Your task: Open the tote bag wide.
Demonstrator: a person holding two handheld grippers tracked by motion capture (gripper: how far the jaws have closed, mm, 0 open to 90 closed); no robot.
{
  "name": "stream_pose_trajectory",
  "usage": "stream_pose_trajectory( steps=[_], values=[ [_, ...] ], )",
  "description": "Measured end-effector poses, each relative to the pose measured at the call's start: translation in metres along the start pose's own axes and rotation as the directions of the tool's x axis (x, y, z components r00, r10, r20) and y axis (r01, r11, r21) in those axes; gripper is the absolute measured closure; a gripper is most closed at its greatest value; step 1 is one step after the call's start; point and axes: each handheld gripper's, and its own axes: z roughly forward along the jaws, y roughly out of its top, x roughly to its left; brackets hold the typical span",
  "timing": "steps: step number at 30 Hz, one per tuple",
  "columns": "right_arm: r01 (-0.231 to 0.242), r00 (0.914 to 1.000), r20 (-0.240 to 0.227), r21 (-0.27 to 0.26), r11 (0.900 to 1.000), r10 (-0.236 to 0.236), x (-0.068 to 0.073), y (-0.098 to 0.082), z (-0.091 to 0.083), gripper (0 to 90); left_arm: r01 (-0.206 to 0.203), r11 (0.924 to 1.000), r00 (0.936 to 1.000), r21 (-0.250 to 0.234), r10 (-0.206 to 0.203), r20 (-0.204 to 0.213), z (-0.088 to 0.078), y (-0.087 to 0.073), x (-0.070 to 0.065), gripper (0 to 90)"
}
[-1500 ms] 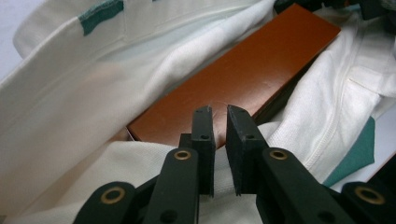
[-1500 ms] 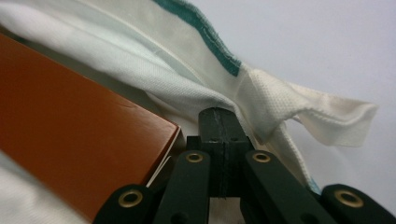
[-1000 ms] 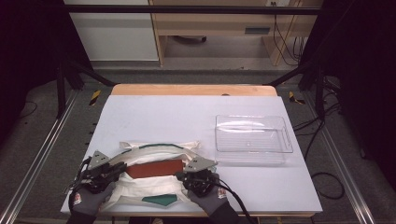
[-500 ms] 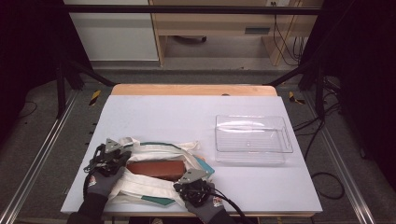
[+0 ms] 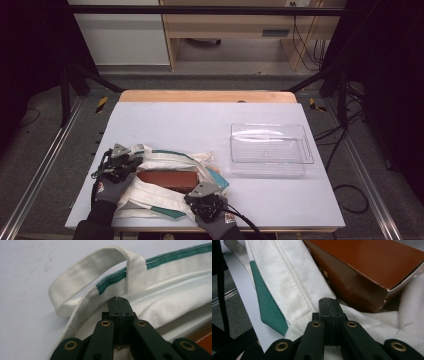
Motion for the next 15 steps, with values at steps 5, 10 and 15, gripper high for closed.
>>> stream_pose_trajectory(
  steps=[5,10,15],
  values=[
    [-0.008,0.9999,-0.014,-0.001,1.0,0.008,-0.002,0.006,-0.008,90.0,0.005,0.9983,1.0,-0.058,-0.005,0.0,-0.033,0.0,-0.007,87.5],
    [0.006,1.0,-0.002,-0.071,0.997,-0.006,-0.007,0.023,-0.028,90.0,-0.064,0.9925,0.9958,-0.104,0.07,0.059,-0.061,0.002,-0.036,89.2],
    [0.003,0.9991,0.042,-0.098,0.995,0.001,-0.021,0.032,-0.039,90.0,-0.182,0.9833,0.98,0.009,0.18,0.085,-0.056,-0.009,-0.062,89.9]
  ],
)
